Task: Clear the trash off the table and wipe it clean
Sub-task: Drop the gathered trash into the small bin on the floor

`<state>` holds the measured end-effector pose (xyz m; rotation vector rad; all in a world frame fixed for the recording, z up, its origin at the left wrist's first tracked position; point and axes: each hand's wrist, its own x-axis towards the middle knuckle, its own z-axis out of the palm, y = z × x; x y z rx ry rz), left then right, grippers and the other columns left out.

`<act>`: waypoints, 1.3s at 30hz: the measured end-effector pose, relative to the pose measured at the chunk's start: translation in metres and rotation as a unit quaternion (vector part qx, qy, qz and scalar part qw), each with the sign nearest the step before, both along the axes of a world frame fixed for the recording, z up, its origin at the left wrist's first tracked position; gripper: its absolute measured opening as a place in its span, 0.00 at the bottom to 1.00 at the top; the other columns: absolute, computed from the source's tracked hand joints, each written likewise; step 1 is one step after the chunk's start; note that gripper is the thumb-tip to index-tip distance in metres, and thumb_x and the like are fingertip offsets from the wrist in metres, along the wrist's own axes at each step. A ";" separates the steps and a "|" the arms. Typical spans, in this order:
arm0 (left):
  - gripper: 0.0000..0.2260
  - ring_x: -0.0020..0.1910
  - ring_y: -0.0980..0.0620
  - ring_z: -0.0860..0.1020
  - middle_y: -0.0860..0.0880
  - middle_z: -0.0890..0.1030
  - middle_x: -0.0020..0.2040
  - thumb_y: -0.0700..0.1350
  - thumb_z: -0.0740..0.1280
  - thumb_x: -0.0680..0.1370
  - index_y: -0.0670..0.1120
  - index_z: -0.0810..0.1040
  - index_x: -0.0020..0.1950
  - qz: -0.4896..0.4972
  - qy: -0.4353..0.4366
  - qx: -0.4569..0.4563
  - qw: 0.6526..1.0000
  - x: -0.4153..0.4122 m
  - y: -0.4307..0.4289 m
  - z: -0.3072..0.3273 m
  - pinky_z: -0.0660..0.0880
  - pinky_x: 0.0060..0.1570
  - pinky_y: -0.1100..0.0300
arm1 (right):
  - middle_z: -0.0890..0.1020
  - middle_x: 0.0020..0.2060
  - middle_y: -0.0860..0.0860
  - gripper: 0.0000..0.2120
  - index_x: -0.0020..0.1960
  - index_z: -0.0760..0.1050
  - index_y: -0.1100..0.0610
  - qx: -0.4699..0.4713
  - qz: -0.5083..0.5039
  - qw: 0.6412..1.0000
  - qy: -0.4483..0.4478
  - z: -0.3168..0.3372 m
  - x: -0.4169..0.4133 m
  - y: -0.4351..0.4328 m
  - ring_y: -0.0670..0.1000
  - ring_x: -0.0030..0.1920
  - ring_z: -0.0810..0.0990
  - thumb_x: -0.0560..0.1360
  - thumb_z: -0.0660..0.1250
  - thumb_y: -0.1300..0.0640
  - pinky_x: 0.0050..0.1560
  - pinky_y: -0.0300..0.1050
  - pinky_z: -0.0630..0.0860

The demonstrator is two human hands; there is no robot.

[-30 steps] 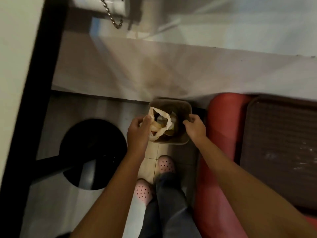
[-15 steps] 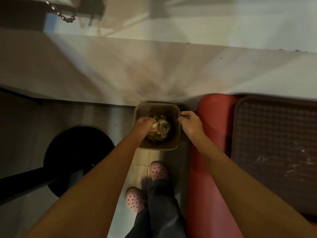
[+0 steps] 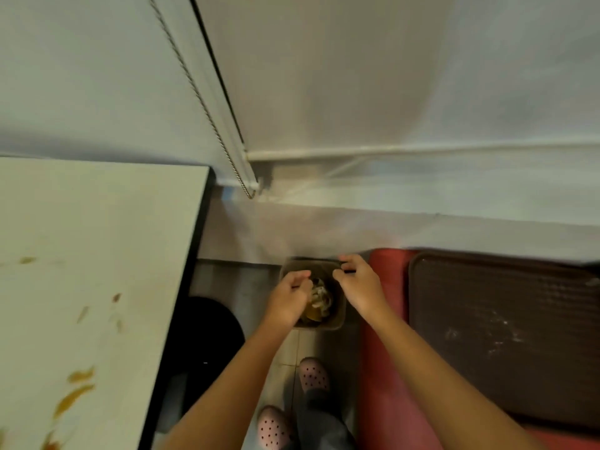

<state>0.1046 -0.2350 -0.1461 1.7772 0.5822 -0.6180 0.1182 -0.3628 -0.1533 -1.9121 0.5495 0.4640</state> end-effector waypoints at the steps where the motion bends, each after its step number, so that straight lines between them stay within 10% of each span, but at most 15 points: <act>1: 0.12 0.53 0.56 0.73 0.48 0.77 0.60 0.42 0.61 0.79 0.46 0.75 0.62 0.002 -0.022 -0.003 1.000 -0.002 0.001 0.016 0.70 0.53 0.65 | 0.76 0.58 0.56 0.16 0.63 0.71 0.59 0.000 0.002 1.000 -0.012 0.016 -0.003 0.001 0.48 0.49 0.73 0.76 0.63 0.62 0.48 0.36 0.66; 15: 0.11 0.50 0.63 0.75 0.54 0.78 0.57 0.42 0.62 0.79 0.49 0.76 0.60 0.073 -0.275 0.066 0.956 -0.045 0.116 0.175 0.67 0.44 0.82 | 0.74 0.50 0.48 0.12 0.59 0.71 0.53 0.042 0.140 0.972 -0.183 0.169 -0.015 0.100 0.41 0.43 0.72 0.77 0.63 0.60 0.38 0.29 0.66; 39: 0.13 0.50 0.66 0.74 0.59 0.76 0.53 0.41 0.60 0.79 0.61 0.75 0.47 0.433 -0.241 0.235 0.836 -0.288 0.323 0.177 0.72 0.48 0.67 | 0.74 0.55 0.52 0.12 0.60 0.73 0.56 0.086 0.508 0.837 -0.181 0.169 -0.123 0.362 0.43 0.43 0.73 0.77 0.63 0.61 0.37 0.33 0.71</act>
